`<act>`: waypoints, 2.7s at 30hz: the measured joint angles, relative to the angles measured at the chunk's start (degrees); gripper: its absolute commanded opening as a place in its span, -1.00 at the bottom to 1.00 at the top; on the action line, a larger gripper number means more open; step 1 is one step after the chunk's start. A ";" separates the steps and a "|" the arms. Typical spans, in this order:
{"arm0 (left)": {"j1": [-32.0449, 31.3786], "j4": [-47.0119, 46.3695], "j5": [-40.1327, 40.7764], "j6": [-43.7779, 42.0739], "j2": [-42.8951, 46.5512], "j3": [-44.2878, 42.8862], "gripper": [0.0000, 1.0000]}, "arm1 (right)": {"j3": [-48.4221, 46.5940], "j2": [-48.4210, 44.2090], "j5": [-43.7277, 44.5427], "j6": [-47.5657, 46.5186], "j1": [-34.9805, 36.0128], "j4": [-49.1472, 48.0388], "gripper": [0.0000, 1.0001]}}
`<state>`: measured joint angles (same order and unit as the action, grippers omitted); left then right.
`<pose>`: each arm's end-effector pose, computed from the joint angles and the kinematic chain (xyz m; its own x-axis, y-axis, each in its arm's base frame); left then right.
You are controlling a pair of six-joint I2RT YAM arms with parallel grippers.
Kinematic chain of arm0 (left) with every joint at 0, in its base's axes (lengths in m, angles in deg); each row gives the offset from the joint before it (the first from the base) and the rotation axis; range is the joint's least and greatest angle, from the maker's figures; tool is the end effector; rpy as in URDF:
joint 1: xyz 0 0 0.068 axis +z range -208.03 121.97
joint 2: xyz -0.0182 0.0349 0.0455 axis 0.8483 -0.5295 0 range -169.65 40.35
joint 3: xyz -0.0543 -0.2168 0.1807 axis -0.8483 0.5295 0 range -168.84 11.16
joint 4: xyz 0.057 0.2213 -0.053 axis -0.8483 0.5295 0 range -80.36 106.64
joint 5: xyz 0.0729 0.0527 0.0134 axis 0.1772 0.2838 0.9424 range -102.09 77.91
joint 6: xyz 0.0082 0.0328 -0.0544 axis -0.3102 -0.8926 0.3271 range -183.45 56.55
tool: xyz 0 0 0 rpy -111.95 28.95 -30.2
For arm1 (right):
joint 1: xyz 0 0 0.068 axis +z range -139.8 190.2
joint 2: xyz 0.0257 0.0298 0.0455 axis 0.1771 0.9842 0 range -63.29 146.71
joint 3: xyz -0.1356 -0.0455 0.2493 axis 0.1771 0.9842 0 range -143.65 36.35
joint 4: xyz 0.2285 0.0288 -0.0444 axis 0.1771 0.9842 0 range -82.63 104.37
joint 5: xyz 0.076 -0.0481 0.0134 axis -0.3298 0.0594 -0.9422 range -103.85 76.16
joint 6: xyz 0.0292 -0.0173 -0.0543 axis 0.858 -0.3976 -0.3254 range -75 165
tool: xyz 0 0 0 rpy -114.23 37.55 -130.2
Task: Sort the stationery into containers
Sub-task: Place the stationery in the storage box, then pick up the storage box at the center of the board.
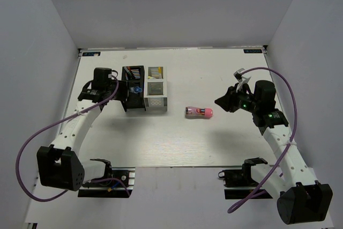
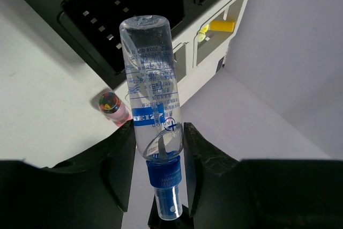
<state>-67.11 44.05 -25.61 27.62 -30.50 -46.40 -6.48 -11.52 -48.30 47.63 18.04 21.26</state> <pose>0.2301 -0.0484 0.2954 -0.2952 -0.9373 0.1853 -0.7359 0.0994 -0.6698 0.1705 0.0518 0.3139 -0.4129 -0.0187 -0.9106 -0.6107 0.7474 0.2616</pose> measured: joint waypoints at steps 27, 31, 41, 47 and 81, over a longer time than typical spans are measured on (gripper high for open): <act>1.49 -2.14 -2.29 -2.82 -3.76 -2.03 0.47 | 0.22 2.60 -5.97 -8.15 0.00 -0.39 0.33; 1.46 1.42 -1.95 -9.16 -4.02 -9.14 0.57 | 0.44 5.20 -12.79 -18.78 0.17 -0.24 0.47; -0.26 6.78 -9.77 -43.80 -1.62 -14.67 0.67 | -7.21 25.97 -12.94 -52.76 3.85 11.56 0.81; -0.37 12.52 -12.72 -52.61 15.10 5.20 0.67 | -15.47 33.40 -7.58 -59.78 7.80 14.71 0.81; -0.44 18.78 -14.29 -53.29 33.14 17.55 0.70 | -15.45 47.21 12.98 -63.47 13.57 9.53 0.01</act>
<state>-67.55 62.83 -39.91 -25.67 2.63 -28.85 -21.93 35.69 -35.32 -15.84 31.61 30.79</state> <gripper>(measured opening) 0.848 0.620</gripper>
